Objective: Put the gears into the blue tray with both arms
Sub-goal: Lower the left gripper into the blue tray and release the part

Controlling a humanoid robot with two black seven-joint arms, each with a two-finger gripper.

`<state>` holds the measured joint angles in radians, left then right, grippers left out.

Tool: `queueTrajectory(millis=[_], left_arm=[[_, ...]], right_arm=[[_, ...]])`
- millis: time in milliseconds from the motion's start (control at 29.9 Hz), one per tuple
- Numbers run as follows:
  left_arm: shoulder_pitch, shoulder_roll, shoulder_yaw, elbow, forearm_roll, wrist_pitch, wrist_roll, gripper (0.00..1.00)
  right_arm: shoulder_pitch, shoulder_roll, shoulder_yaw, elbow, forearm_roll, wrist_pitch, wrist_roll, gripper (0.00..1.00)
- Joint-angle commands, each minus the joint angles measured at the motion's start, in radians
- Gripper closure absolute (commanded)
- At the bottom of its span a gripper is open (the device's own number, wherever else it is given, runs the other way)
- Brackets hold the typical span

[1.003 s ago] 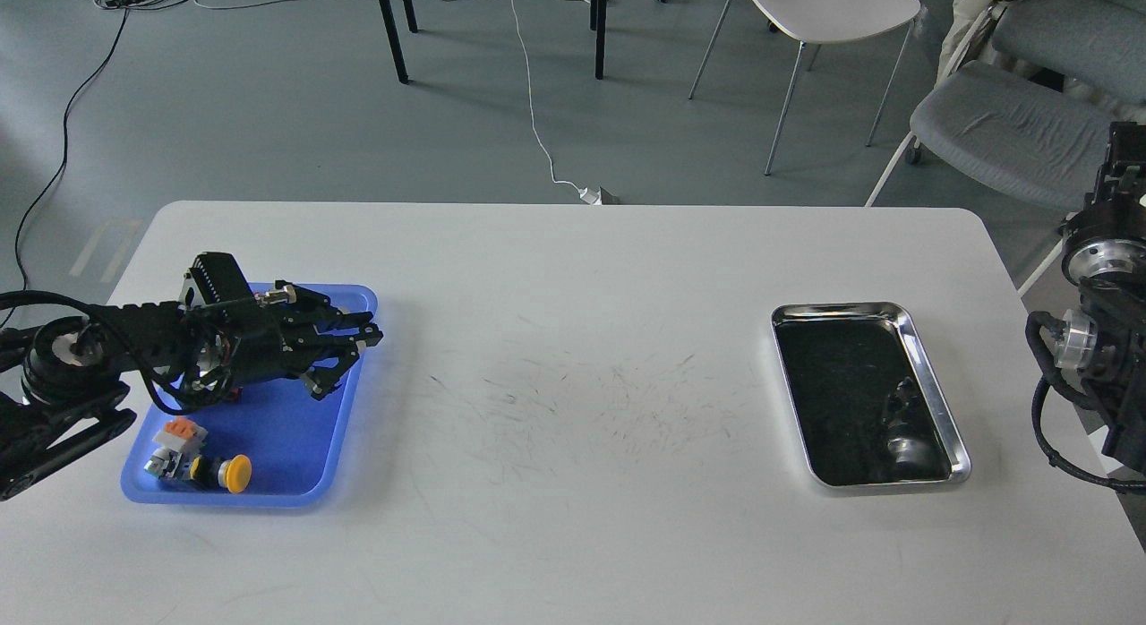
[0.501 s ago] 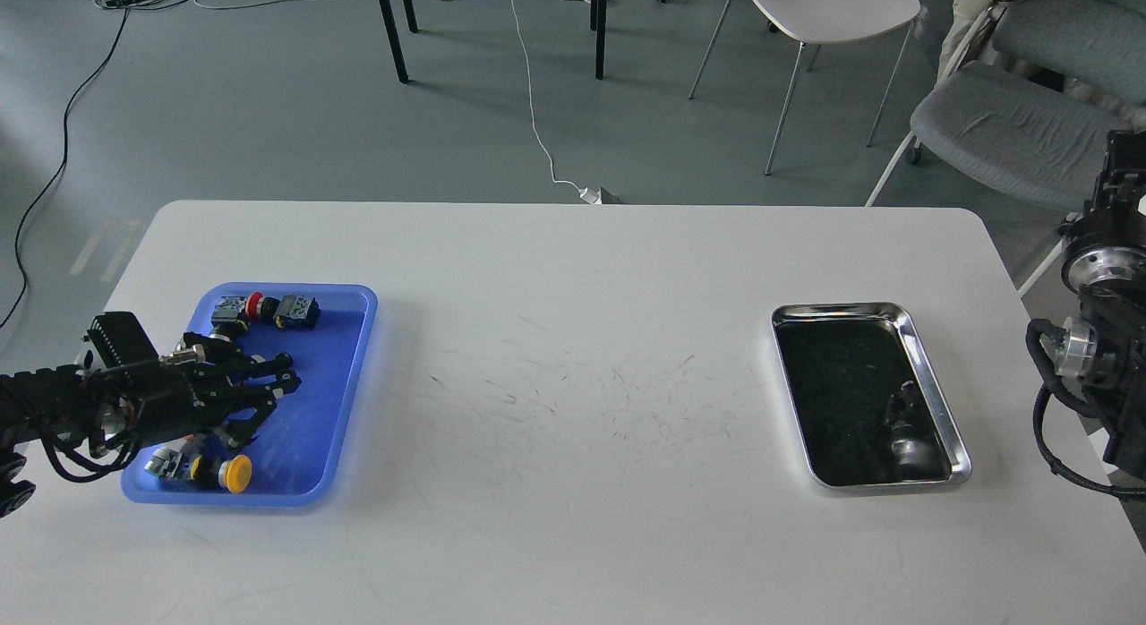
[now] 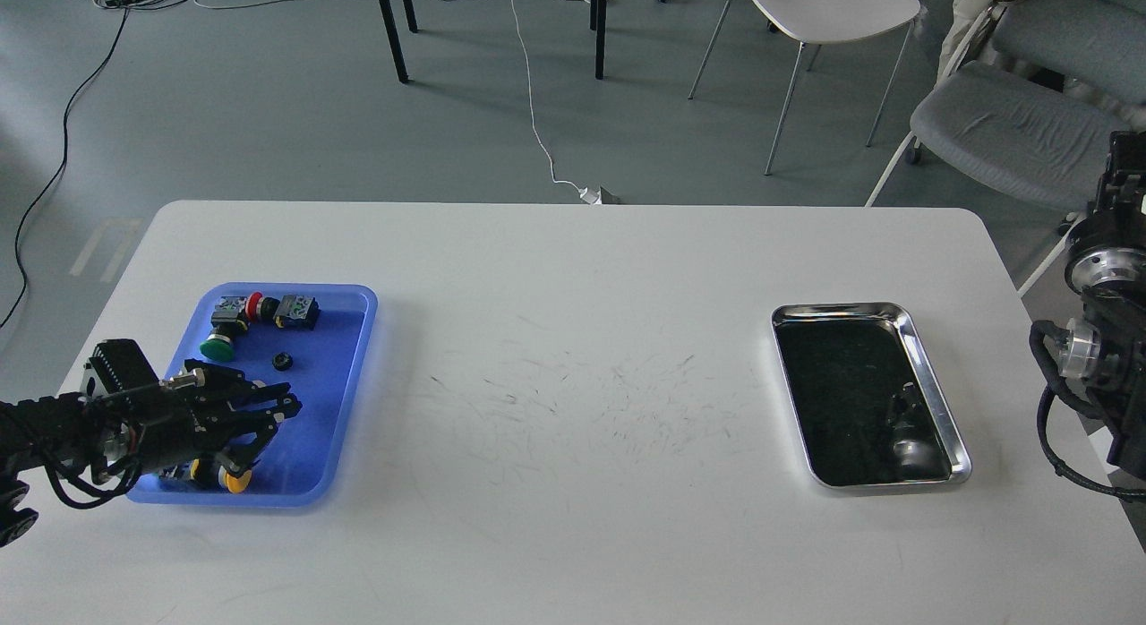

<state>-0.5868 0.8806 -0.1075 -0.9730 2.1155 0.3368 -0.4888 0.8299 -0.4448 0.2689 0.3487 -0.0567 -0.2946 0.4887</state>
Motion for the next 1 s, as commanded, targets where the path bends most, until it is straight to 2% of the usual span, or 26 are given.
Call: queueTrajectory(millis=[0, 435, 970], left_arm=[[0.004, 0.0, 0.0, 0.011, -0.002, 0.008, 0.0, 0.9], [0.007, -0.014, 0.003, 0.057, -0.003, 0.028, 0.0, 0.88], [0.007, -0.012, 0.015, 0.06, -0.041, 0.028, 0.0, 0.7]], right_arm=[[0.0, 0.001, 0.0, 0.0, 0.0, -0.003, 0.0, 0.05], [-0.014, 0.008, -0.002, 0.001, -0.005, -0.006, 0.0, 0.05], [-0.014, 0.009, -0.002, 0.003, -0.006, -0.005, 0.0, 0.05]])
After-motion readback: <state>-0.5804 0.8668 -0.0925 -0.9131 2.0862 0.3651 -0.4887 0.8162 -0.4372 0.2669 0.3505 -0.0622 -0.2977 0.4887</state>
